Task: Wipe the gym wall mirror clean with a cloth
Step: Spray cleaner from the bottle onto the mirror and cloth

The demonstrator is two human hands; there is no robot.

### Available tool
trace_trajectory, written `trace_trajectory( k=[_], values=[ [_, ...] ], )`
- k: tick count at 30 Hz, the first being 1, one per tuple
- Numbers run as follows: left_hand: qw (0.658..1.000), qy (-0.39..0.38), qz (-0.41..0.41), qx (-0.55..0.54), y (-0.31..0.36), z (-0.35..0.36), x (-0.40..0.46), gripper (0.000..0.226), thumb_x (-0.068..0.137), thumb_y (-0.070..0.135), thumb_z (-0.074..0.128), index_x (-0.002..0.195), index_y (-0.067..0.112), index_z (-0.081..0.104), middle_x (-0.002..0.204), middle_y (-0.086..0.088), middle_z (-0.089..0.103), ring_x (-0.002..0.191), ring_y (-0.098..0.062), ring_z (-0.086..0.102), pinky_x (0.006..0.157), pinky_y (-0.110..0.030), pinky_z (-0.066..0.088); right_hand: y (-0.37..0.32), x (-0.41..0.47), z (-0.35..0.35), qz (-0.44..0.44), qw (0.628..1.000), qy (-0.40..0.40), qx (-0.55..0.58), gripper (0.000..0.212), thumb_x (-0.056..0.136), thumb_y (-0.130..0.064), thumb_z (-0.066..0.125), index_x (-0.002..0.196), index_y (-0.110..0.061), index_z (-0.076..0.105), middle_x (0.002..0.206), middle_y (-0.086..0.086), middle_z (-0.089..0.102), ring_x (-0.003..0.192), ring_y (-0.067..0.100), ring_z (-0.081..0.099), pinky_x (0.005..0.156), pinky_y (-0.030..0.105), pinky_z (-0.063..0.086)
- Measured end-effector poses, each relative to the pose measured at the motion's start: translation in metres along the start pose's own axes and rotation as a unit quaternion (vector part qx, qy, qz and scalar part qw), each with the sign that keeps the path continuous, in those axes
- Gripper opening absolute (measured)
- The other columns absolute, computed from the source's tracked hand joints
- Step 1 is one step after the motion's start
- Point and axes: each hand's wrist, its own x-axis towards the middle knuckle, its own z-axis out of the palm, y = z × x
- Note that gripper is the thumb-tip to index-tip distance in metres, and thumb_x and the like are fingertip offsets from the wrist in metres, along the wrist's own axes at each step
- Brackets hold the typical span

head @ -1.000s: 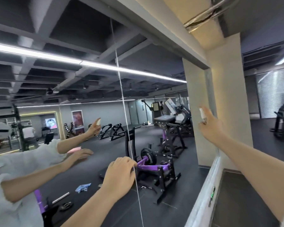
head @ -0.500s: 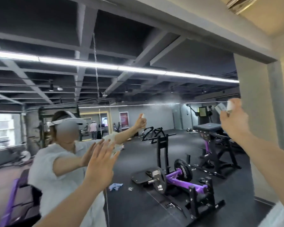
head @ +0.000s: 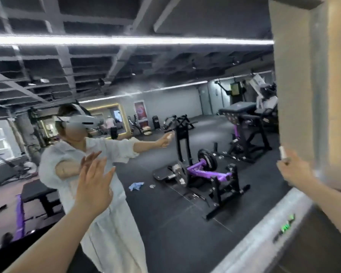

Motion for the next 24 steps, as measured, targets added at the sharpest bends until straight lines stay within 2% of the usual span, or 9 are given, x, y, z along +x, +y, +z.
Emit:
trace_trajectory(
  k=[3,5,8,11,14,17,19,22,24],
  values=[
    [1.000,-0.013,0.021,-0.017,0.035,0.016,-0.016,0.074,0.040,0.006,0.087,0.111,0.006,0.067,0.136,-0.025,0.047,0.127,-0.044,0.040,0.107,-0.052,0.019,0.059,-0.026,0.002,0.017,1.000,-0.024,0.004,0.059,0.093,-0.007,0.049,0.147,-0.023,0.032,0.070,0.009,0.052,0.056,0.025,0.047,0.061,0.034,0.045],
    [0.999,-0.019,0.038,-0.030,0.059,0.022,-0.029,0.077,0.039,0.006,0.089,0.113,0.005,0.067,0.133,-0.028,0.049,0.121,-0.047,0.045,0.097,-0.057,0.028,0.085,-0.034,-0.003,0.041,0.999,-0.019,0.013,0.060,0.094,-0.006,0.046,0.148,-0.024,0.030,0.077,0.012,0.053,0.064,0.031,0.051,0.059,0.032,0.044],
    [0.997,-0.021,0.074,-0.026,0.093,0.029,-0.039,0.079,0.036,0.005,0.090,0.112,0.004,0.067,0.128,-0.029,0.052,0.115,-0.049,0.048,0.090,-0.058,0.035,0.106,-0.030,-0.013,0.061,0.998,0.002,0.031,0.059,0.096,-0.008,0.043,0.150,-0.025,0.026,0.075,0.009,0.052,0.072,0.030,0.050,0.067,0.033,0.039],
    [0.997,-0.031,0.074,-0.015,0.126,0.033,-0.029,0.077,0.035,0.008,0.091,0.109,0.005,0.070,0.125,-0.026,0.057,0.111,-0.047,0.054,0.088,-0.057,0.041,0.113,-0.003,-0.019,0.073,0.996,0.027,0.051,0.055,0.097,-0.010,0.042,0.148,-0.023,0.027,0.075,0.004,0.048,0.073,0.030,0.051,0.068,0.035,0.041],
    [0.998,-0.038,0.052,-0.022,0.163,0.038,-0.004,0.074,0.039,0.010,0.091,0.110,0.008,0.071,0.126,-0.025,0.057,0.110,-0.046,0.056,0.086,-0.055,0.045,0.119,0.042,-0.026,0.085,0.994,0.040,0.058,0.052,0.097,-0.012,0.041,0.146,-0.026,0.027,0.080,0.005,0.047,0.063,0.031,0.053,0.062,0.042,0.051],
    [0.998,-0.016,0.053,-0.029,0.205,0.050,0.034,0.074,0.032,0.011,0.092,0.104,0.008,0.072,0.122,-0.025,0.060,0.104,-0.046,0.060,0.081,-0.054,0.048,0.130,0.103,-0.044,0.097,0.989,0.065,0.092,0.053,0.096,-0.009,0.038,0.146,-0.026,0.026,0.088,0.011,0.048,0.059,0.028,0.049,0.052,0.033,0.044],
    [0.998,0.000,0.046,-0.042,0.238,0.058,0.066,0.074,0.030,0.011,0.092,0.101,0.007,0.073,0.120,-0.025,0.060,0.102,-0.046,0.061,0.079,-0.053,0.049,0.135,0.150,-0.062,0.095,0.985,0.091,0.113,0.054,0.097,-0.009,0.039,0.147,-0.024,0.026,0.096,0.015,0.051,0.064,0.031,0.051,0.057,0.038,0.047],
    [0.997,0.034,0.058,-0.041,0.288,0.075,0.111,0.075,0.025,0.011,0.091,0.098,0.008,0.074,0.118,-0.025,0.061,0.100,-0.043,0.061,0.084,-0.046,0.038,0.140,0.226,-0.095,0.085,0.981,0.137,0.110,0.058,0.097,-0.010,0.044,0.150,-0.022,0.023,0.111,0.022,0.054,0.089,0.043,0.057,0.077,0.051,0.052],
    [0.995,0.050,0.069,-0.042,0.316,0.085,0.137,0.077,0.023,0.013,0.091,0.097,0.009,0.074,0.117,-0.023,0.061,0.102,-0.039,0.057,0.085,-0.044,0.033,0.142,0.274,-0.118,0.074,0.971,0.174,0.145,0.057,0.097,-0.007,0.044,0.149,-0.018,0.026,0.107,0.020,0.052,0.084,0.039,0.054,0.077,0.049,0.051]
  ],
)
